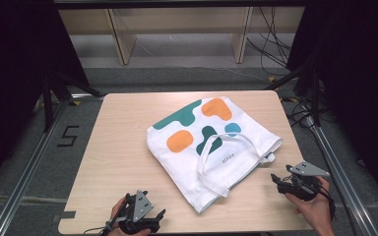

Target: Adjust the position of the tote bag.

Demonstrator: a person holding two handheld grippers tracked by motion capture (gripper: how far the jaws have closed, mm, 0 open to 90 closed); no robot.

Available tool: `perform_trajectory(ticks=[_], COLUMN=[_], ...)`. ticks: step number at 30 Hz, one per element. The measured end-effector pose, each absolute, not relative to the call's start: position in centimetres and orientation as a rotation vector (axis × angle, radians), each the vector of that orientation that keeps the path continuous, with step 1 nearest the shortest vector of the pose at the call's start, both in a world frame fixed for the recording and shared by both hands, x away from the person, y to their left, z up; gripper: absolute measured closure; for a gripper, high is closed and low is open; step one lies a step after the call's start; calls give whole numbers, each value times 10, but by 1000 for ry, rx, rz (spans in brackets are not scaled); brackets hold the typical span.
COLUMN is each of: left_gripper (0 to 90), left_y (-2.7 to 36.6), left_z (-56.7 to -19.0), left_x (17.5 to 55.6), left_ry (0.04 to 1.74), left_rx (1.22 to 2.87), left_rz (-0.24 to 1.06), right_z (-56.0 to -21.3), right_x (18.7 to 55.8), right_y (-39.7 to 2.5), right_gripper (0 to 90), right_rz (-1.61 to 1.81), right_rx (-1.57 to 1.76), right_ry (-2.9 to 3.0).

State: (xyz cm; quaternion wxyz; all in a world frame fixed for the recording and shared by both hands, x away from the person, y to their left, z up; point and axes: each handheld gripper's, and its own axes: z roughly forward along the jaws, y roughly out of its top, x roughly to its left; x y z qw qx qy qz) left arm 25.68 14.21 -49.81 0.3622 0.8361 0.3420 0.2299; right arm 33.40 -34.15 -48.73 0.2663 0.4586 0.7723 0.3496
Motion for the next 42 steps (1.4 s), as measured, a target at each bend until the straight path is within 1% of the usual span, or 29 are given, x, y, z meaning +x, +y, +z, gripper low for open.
perform_trajectory(ticks=[2, 3, 4, 5, 6, 7, 9, 11, 14, 16, 21, 22, 24, 26, 27, 28, 34, 37, 39, 41, 42], left_gripper=[190, 190, 191, 192, 193, 193, 193, 193, 196, 198, 200, 200, 199, 200, 202, 207, 210, 210, 210, 211, 211], left_y=[141, 138, 139, 136, 136, 133, 130, 124, 115, 107, 83, 79, 74, 65, 60, 60, 48, 41, 33, 29, 25], left_z=[-497, -498, -496, -497, -496, -497, -497, -497, -497, -496, -496, -496, -496, -495, -497, -495, -494, -493, -494, -493, -496], left_x=[257, 257, 257, 257, 257, 258, 258, 259, 260, 260, 260, 261, 262, 264, 264, 264, 268, 269, 269, 272, 273], left_ry=[879, 885, 854, 868, 848, 863, 847, 854, 852, 813, 777, 767, 766, 677, 675, 636, 641, 598, 606, 577, 592], left_rx=[2161, 2132, 2168, 2144, 2168, 2141, 2152, 2122, 2105, 2130, 2116, 2123, 2112, 2195, 2161, 2200, 2152, 2179, 2150, 2185, 2156], left_rz=[599, 593, 590, 589, 595, 597, 596, 592, 577, 586, 562, 583, 558, 591, 593, 621, 592, 606, 609, 634, 631], right_z=[-487, -487, -487, -488, -488, -488, -487, -488, -488, -487, -487, -487, -488, -488, -488, -488, -488, -489, -489, -489, -489], right_x=[334, 334, 334, 335, 335, 335, 334, 335, 335, 335, 334, 335, 335, 335, 335, 335, 336, 336, 336, 336, 335], right_y=[-342, -342, -342, -342, -342, -342, -341, -342, -342, -341, -340, -340, -341, -341, -340, -340, -341, -340, -339, -339, -339], right_gripper=[343, 343, 343, 343, 343, 343, 343, 343, 343, 343, 343, 342, 342, 342, 341, 341, 340, 340, 340, 340, 340], right_rz=[941, 941, 941, 951, 949, 941, 950, 946, 943, 938, 940, 940, 939, 937, 936, 944, 926, 946, 946, 945, 935], right_rx=[1245, 1247, 1243, 1233, 1236, 1226, 1244, 1225, 1218, 1228, 1242, 1241, 1242, 1237, 1237, 1237, 1229, 1241, 1246, 1243, 1241], right_ry=[2085, 2083, 2080, 2089, 2091, 2086, 2096, 2081, 2080, 2080, 2090, 2090, 2091, 2089, 2091, 2100, 2092, 2109, 2113, 2114, 2104])
